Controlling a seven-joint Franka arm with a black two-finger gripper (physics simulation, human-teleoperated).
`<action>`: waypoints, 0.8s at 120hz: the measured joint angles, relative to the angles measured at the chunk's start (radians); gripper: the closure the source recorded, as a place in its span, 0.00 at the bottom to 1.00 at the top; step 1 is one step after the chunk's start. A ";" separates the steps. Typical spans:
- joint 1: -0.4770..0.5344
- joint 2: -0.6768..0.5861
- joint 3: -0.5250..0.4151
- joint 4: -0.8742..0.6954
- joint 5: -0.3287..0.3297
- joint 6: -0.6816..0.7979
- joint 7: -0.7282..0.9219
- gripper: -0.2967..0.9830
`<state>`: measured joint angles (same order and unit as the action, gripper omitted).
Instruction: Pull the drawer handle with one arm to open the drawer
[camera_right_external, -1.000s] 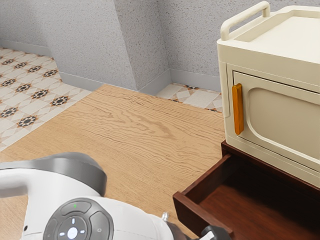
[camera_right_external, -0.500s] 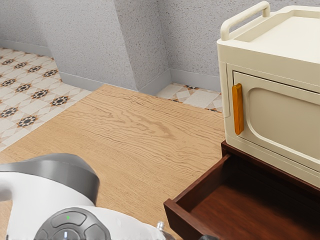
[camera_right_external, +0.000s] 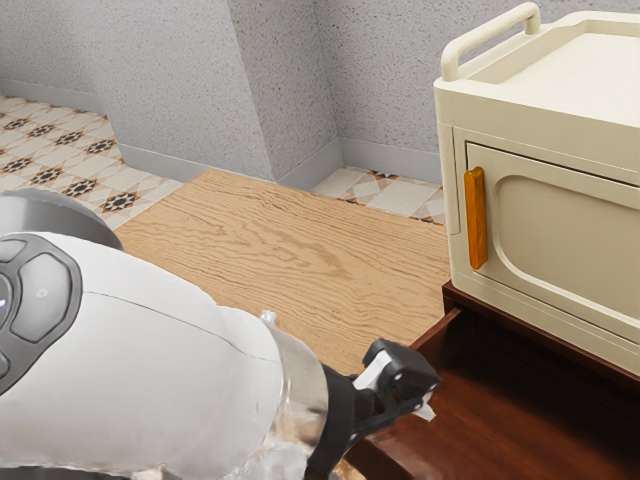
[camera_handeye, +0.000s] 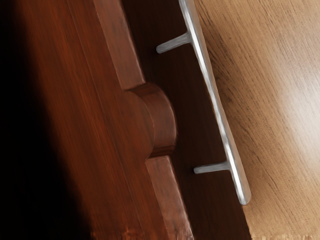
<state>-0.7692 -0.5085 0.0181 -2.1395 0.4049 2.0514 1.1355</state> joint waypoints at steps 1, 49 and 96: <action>0.000 0.001 0.006 0.007 -0.003 -0.003 0.001 0.23; 0.355 0.270 0.080 0.364 -0.226 -0.162 0.106 0.23; 0.532 0.333 0.399 0.438 -0.332 -0.302 0.108 0.23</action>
<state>-0.2373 -0.1757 0.4169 -1.7019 0.0728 1.7496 1.2432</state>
